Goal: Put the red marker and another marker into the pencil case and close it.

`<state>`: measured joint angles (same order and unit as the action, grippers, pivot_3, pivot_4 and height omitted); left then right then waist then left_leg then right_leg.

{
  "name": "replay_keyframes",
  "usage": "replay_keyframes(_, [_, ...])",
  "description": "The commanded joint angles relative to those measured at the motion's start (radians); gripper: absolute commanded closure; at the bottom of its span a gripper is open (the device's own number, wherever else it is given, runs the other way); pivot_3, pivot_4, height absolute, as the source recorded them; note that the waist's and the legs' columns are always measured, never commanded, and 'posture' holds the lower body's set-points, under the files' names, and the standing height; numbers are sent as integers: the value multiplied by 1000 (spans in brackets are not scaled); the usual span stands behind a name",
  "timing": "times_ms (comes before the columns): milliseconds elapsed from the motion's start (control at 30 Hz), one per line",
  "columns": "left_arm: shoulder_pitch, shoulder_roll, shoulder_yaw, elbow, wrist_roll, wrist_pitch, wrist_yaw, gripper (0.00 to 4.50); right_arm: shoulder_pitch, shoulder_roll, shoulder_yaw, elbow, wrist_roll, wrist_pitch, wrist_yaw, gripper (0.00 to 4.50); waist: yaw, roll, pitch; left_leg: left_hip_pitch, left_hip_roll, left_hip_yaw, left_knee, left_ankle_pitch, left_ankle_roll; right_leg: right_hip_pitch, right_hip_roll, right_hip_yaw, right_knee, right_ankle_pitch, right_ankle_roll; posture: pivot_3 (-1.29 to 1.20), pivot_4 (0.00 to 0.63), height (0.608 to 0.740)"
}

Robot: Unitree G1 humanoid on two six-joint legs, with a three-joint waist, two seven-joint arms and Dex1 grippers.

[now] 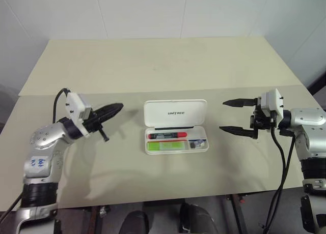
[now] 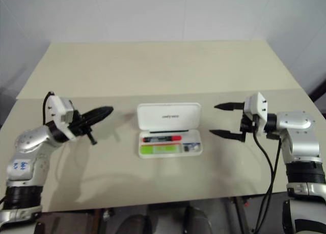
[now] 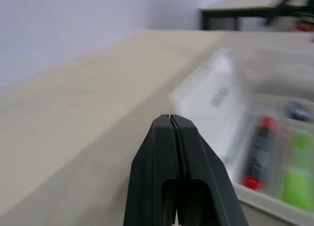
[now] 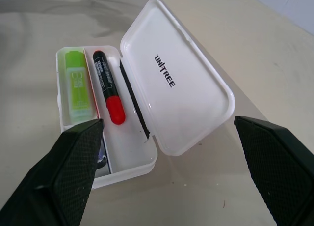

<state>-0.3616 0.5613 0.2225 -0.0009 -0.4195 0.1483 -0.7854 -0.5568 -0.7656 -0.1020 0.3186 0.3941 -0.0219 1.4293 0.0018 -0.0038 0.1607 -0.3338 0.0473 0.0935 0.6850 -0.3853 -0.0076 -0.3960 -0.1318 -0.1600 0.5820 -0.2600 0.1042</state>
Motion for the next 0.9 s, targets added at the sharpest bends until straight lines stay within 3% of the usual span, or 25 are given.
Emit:
replay_keyframes(33, [-64,-31,-31,66,86,-32,100,4458,7,-1,-6,-46,10,-1,-10,0,-1,0,0,0,0,0,0,0,0,0,0,0,0,0,0,0,150,740])
replay_keyframes(200, [-152,-95,-110,172,162,-35,149,4458,13,3,4,-74,13,8,-20,0,2,-1,0,0,0,0,0,0,0,0,0,-1,0,0,0,0,150,740])
replay_keyframes(433, [-203,-118,-178,196,123,-49,-3,4458,10,15,13,-87,10,9,-34,0,-1,-1,0,0,0,0,0,0,0,0,0,-2,0,0,0,0,150,740])
replay_keyframes(633, [-166,-80,-185,80,24,1,-178,4458,14,24,14,-100,9,14,-46,0,-1,-1,0,0,0,0,0,0,0,0,0,-1,0,0,0,0,150,740])
replay_keyframes(900, [-132,18,-268,-37,11,79,-355,4458,26,30,9,-124,15,25,-62,0,3,-1,0,-1,0,0,1,0,0,0,0,-1,0,0,0,0,150,740])
